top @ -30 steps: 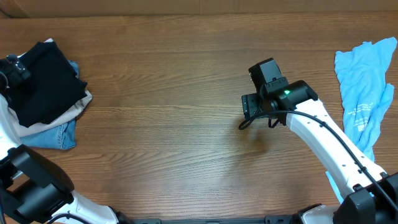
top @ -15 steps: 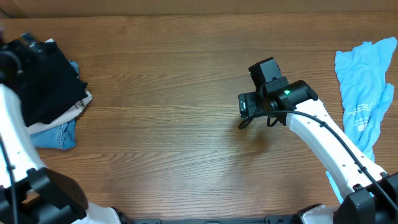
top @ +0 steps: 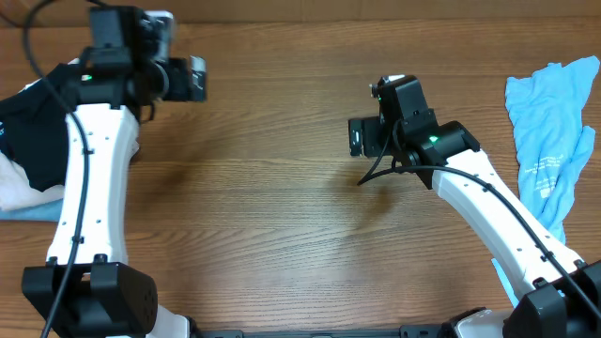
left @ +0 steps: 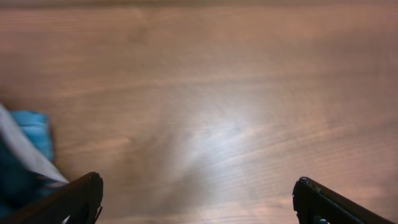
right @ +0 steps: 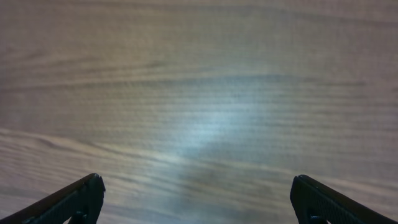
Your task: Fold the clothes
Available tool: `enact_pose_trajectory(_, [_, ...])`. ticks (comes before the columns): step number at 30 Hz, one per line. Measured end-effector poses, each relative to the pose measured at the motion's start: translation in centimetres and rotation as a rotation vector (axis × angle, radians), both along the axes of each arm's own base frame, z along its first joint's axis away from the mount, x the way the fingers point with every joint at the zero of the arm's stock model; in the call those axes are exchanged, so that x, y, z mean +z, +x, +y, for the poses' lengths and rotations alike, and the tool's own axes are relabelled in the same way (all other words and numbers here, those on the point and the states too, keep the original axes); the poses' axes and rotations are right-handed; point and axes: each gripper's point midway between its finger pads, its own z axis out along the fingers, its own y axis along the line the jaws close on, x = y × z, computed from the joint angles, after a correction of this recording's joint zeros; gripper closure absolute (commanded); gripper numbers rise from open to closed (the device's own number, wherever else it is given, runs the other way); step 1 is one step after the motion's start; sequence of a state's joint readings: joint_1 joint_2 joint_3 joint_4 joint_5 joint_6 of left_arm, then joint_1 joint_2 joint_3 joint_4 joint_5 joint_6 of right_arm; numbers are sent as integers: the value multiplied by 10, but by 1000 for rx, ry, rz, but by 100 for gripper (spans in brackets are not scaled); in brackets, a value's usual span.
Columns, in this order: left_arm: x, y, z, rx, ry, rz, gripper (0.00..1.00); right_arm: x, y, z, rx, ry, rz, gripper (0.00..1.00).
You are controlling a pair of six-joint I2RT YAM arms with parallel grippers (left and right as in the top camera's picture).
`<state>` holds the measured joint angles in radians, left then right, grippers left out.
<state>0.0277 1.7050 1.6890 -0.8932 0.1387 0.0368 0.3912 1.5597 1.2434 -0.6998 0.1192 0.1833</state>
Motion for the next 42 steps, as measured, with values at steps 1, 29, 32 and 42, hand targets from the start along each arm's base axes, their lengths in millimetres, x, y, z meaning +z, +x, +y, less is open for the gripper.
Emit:
enact_pose_trajectory(1, [-3, -4, -6, -13, 1, 18, 0, 2, 3, 0, -1, 7, -13, 0])
enact_pose_trajectory(29, [-32, -143, -13, 28, -19, 538, 0, 89, -64, -39, -83, 101, -104, 0])
enact_pose_trajectory(32, [-8, -156, -13, 26, -22, 395, 0, 120, -81, -46, -106, 149, -192, 0])
enact_pose_trajectory(42, [82, -241, -12, -7, -8, -354, 0, 129, -140, -82, -189, 223, -413, 0])
